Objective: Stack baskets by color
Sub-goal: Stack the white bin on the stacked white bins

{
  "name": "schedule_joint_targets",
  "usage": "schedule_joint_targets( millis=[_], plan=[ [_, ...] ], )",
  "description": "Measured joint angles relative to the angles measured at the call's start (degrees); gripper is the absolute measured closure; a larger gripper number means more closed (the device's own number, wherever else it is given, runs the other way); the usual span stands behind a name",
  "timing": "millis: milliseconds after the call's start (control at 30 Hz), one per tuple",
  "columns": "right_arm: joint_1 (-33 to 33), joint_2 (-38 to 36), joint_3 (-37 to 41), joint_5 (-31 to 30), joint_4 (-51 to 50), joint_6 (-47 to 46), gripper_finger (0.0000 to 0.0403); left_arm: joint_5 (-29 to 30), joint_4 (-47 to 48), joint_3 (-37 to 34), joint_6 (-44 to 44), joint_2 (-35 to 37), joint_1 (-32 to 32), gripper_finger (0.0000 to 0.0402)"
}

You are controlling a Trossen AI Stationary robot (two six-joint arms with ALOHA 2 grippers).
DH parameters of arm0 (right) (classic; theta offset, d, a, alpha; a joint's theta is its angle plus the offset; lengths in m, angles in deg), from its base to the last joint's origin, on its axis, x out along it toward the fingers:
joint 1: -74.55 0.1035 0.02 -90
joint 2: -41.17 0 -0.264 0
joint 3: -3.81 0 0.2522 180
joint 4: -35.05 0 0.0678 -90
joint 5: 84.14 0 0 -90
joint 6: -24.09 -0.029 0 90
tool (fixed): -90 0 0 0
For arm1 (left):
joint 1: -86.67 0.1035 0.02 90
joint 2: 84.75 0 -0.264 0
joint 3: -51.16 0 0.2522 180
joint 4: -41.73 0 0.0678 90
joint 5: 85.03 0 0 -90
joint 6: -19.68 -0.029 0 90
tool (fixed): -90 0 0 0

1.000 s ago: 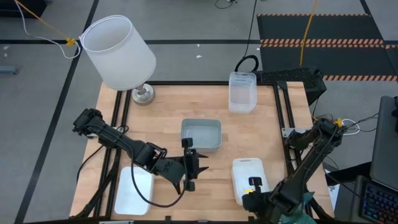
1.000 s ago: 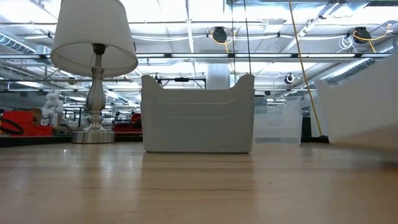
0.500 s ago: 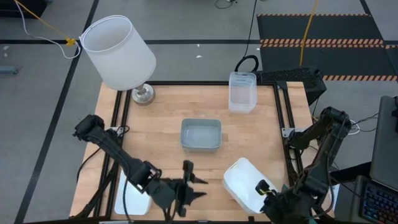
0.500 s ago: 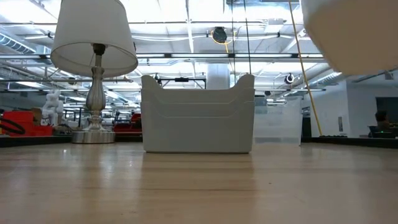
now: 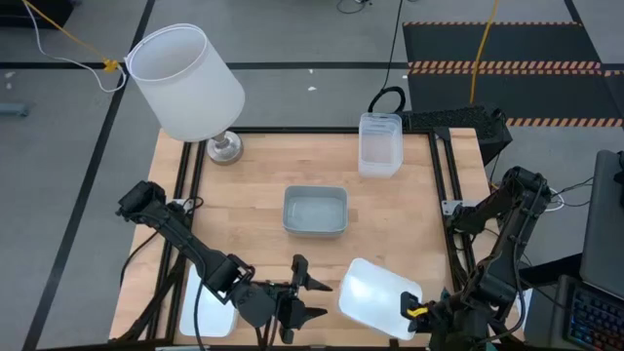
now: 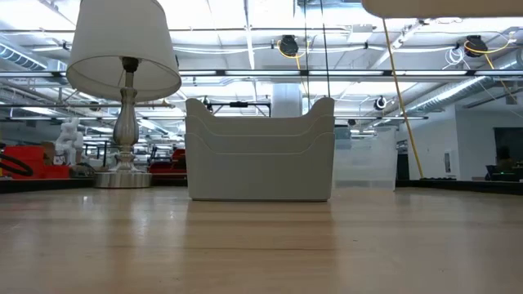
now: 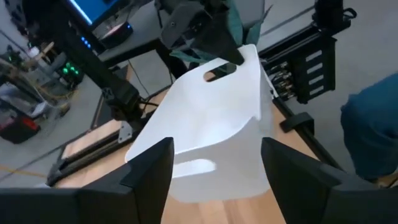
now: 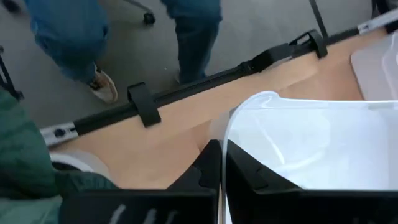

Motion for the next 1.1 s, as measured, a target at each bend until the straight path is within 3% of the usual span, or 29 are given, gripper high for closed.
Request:
schedule_joint_targets(
  millis=[133, 400, 700, 1100],
  plan=[
    [-0.36, 0.00, 0.00, 1.44, -0.04, 6.32, 0.0403, -2.00, 0.00, 0.00, -4.48, 0.00, 0.02, 0.0173],
    [-7.03, 0.02, 0.00, 12.85, -0.10, 17.57, 0.0403, -4.92, 6.85, 4.09, -9.42, -0.07, 0.72, 0.0183],
    [-17.21, 0.02, 0.02, 25.99, -0.76, 31.42, 0.0403, -16.74, 19.55, 5.97, -13.08, -0.07, 2.86, 0.0183],
    [-28.16, 0.02, 0.02, 36.77, -1.85, 44.48, 0.0403, -17.34, 24.13, 5.99, -24.28, -0.07, 3.65, 0.0198]
  ],
)
